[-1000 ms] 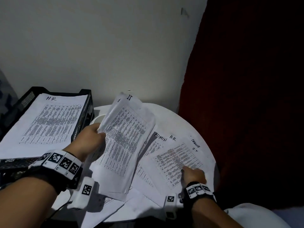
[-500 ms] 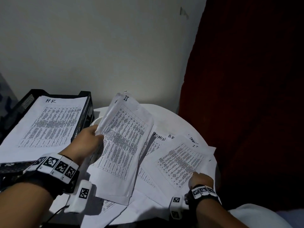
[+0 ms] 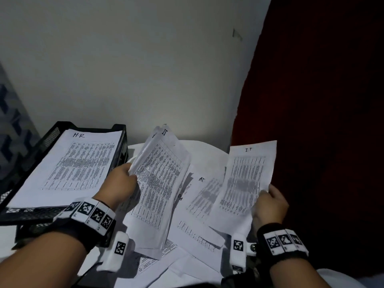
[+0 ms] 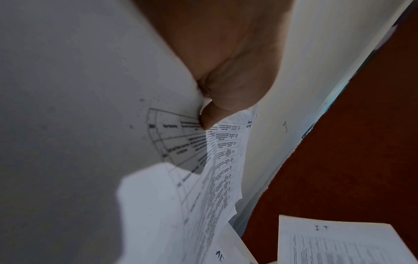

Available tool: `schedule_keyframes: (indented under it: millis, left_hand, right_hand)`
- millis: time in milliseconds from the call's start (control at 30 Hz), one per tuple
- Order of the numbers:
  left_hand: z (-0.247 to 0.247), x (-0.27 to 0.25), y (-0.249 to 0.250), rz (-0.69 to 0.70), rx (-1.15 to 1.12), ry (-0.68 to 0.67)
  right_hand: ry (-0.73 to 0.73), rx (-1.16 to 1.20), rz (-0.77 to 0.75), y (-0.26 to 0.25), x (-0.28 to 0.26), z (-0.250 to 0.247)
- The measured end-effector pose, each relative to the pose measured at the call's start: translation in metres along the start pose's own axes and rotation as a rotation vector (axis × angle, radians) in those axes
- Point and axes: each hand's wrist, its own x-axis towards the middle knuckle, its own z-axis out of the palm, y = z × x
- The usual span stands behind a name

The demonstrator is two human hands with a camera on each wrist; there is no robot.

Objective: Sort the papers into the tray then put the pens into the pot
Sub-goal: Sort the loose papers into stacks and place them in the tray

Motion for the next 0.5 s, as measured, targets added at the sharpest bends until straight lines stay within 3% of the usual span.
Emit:
schedule_keyframes:
  millis: [233, 367, 500]
  left_hand:
    - [0.007, -0.007, 0.009, -0.001, -0.127, -0.015]
    - [0.019, -0.014, 0.015, -0.079, -0.377, -0.128]
    - [0.018, -0.014, 0.014, -0.139, -0.474, -0.151]
  right_hand:
    - [-0.399, 0.184, 0.223, -0.025, -0.045, 0.002]
    - [-0.374, 0.18, 0.338, -0.006, -0.054, 0.013]
    - [-0.387, 0.13, 0.416, 0.006, -0.052, 0.012]
